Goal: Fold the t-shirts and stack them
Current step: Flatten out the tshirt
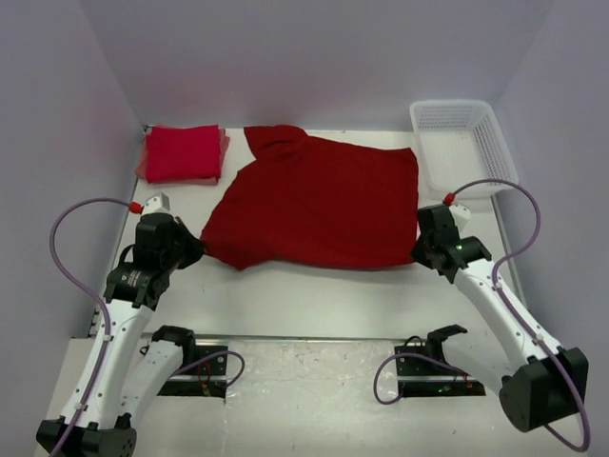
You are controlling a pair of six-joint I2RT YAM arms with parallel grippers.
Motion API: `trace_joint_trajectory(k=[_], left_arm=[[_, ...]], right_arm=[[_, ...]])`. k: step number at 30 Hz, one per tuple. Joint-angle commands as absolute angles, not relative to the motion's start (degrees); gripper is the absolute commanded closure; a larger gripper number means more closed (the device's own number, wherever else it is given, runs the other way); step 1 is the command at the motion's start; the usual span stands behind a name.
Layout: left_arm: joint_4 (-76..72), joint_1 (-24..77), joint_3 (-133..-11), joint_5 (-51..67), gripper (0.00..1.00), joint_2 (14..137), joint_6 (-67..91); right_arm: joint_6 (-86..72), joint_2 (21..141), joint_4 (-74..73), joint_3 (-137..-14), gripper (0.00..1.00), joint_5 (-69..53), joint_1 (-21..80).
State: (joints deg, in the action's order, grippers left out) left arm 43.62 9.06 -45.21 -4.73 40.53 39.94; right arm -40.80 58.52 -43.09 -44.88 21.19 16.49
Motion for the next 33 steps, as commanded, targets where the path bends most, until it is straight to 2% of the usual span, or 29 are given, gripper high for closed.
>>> trace_joint_trajectory(k=[1,7,12,22,33], left_arm=[[46.0,8.9,-45.5,-1.8,1.0,39.2,39.6],[47.3,8.9,-43.3,2.5,1.0,36.9,38.9],[46.4,8.9,-42.3,10.3,1.0,36.9,37.9],[41.8,8.9,-38.6,13.0,1.0,41.1,38.0],[33.6,9.0,-47.9,14.1,1.0,54.5,34.5]], right_arm=[[-45.1,51.7,-46.0,-45.2,1.0,19.6,16.9],[-47.9,37.7,-50.9,-48.0,1.0,22.0,18.0],[-48.3,39.1,-56.2,-51.2,1.0,28.3,18.0],[-47.6,42.9,-52.9,-47.6,1.0,24.3,18.2],[-48.5,46.3,-51.4,-47.0,1.0,25.2,18.2]])
